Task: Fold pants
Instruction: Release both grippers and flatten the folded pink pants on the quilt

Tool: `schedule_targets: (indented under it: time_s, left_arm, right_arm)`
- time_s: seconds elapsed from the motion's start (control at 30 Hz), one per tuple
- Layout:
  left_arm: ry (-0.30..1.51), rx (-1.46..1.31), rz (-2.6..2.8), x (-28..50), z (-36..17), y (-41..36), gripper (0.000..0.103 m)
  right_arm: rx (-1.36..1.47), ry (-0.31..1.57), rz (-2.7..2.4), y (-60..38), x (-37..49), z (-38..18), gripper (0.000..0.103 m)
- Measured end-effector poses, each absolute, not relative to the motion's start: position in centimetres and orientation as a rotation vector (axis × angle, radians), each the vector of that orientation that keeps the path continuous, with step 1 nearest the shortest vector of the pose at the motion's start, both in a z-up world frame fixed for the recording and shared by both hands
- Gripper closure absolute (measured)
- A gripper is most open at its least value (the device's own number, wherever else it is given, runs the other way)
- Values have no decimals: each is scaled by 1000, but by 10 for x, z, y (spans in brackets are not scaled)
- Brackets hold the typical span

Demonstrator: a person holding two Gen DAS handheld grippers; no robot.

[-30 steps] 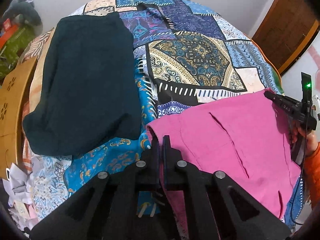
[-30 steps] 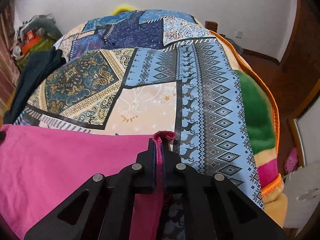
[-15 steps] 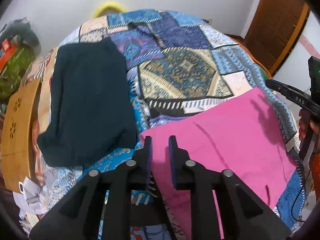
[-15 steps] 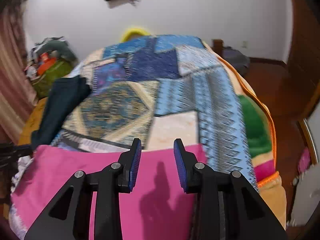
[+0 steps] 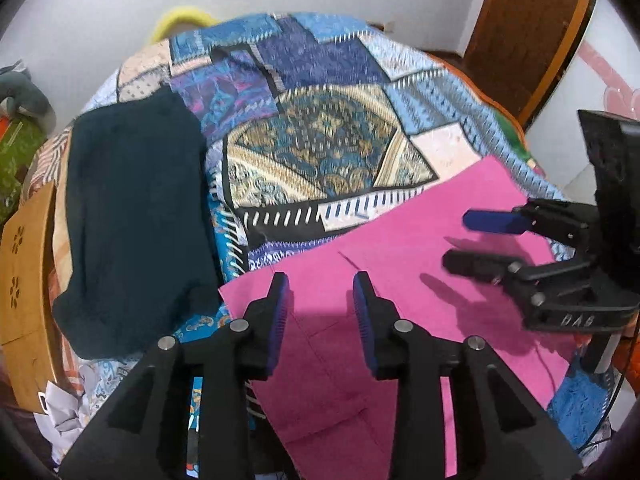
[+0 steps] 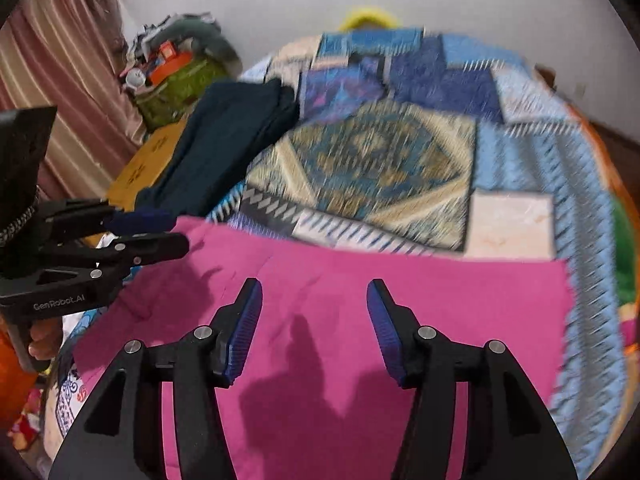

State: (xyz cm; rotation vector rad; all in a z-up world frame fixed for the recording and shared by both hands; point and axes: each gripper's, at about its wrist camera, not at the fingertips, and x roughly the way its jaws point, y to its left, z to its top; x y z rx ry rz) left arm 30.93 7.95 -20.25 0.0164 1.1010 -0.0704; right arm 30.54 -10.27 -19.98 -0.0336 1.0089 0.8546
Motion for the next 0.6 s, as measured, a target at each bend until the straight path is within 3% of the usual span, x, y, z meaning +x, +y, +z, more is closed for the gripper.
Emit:
schedule_targets:
  time_s: [0.1,0.17,0.23,0.33,0.4,0.6]
  left_arm:
    - [1152,-4,-78,316,-215,83,69]
    - [1191,-1,-69,319,-224,85,62]
    - [1209,12,-56,319,-231,85,49]
    - [1206,24,-68,313,-232,83,43]
    - [1210,35,-72,311,-232,81,41]
    - [1194,103,-82,287,-229,68,34]
  right_arm:
    - [-10,1107,852,-94,310,-222,53]
    - [-20,1182,845,-91,312,-238,50]
    - [-46,1226,855,-89,310,-247,41]
    - [-103,1207,851,-92,304,-245,27]
    - [-144,1194,844,-96,298,-244,24]
    - [-155,1190,810,-128,283,-241,23]
